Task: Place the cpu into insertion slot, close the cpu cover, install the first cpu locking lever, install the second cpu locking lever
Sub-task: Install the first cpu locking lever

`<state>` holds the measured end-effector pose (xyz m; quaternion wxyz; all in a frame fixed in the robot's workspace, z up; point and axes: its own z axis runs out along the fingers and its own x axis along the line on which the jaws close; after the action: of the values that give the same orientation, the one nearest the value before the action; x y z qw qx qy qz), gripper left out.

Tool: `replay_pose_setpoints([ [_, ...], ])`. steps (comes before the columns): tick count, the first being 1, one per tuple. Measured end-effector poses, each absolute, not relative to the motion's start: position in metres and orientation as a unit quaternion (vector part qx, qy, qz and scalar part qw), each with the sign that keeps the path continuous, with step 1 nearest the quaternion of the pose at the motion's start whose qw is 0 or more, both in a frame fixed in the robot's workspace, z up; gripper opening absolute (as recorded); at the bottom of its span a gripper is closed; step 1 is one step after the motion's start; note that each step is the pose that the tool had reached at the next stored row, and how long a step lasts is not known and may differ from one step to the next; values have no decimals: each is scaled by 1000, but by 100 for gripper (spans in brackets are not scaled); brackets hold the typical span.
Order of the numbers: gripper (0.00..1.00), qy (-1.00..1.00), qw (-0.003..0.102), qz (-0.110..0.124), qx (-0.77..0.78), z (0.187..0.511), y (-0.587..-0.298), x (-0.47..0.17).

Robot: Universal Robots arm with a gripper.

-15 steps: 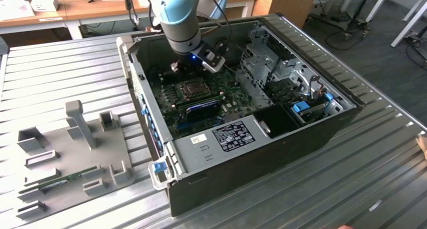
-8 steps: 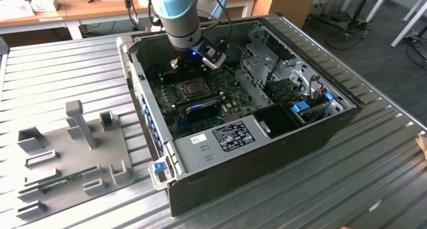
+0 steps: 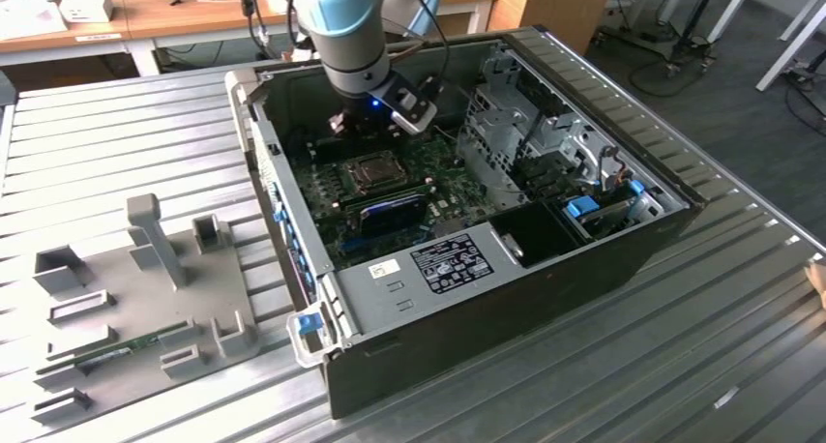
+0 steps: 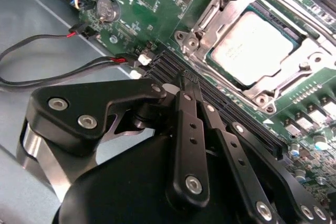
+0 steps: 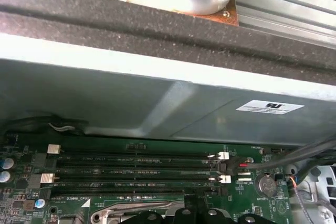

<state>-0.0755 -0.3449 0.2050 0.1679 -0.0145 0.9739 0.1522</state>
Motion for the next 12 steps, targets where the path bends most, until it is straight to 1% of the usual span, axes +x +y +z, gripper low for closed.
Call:
replay_pose_setpoints([
  [1,10,975,163,152,-14,205,-345,-75],
  [4,10,978,144,153,-11,205,-345,-75],
  [8,10,982,113,152,-6,206,-345,-74],
  [12,10,986,81,143,-2,206,-345,-74],
])
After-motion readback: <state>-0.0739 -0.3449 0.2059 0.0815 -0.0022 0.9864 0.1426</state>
